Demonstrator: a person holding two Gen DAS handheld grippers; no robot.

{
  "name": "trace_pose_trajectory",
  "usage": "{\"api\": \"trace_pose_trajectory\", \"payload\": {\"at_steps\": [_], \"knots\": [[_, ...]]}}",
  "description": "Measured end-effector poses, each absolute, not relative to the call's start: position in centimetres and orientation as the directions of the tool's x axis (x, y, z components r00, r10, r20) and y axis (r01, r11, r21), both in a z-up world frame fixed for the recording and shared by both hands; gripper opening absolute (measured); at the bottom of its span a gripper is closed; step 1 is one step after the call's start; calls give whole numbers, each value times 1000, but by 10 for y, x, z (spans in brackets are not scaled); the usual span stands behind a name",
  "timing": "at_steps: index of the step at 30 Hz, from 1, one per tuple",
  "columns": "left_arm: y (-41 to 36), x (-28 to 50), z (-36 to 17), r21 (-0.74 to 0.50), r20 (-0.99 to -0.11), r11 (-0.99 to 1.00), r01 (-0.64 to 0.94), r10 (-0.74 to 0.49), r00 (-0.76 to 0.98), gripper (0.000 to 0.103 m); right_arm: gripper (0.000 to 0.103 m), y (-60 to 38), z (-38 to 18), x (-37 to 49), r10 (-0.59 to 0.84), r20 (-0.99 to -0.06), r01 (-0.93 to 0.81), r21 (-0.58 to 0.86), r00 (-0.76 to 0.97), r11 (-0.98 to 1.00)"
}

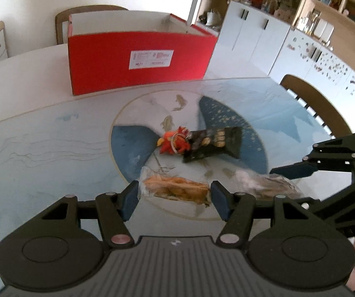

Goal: Organize objects
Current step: 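Grasp the bagged bread snack with the left gripper while the right grasps the cotton-swab bag, then lift the bread snack and cotton-swab bag toward the red box with both grippers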

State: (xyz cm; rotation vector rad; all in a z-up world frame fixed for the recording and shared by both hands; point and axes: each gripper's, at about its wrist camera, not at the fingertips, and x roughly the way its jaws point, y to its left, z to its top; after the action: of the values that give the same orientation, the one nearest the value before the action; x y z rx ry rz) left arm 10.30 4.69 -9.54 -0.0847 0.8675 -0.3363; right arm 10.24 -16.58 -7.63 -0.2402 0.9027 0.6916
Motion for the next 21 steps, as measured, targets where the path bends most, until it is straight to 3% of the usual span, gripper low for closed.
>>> {"api": "trace_pose_trajectory", "payload": {"at_steps": [13, 21], "knots": [[45, 106, -43, -259, -663, 933, 250, -360, 657, 62, 47, -166, -20, 133, 426, -718, -544, 79, 551, 835], [42, 140, -12, -223, -620, 942, 249, -334, 710, 62, 48, -161, 8, 175, 429, -680, -515, 87, 595, 853]]}}
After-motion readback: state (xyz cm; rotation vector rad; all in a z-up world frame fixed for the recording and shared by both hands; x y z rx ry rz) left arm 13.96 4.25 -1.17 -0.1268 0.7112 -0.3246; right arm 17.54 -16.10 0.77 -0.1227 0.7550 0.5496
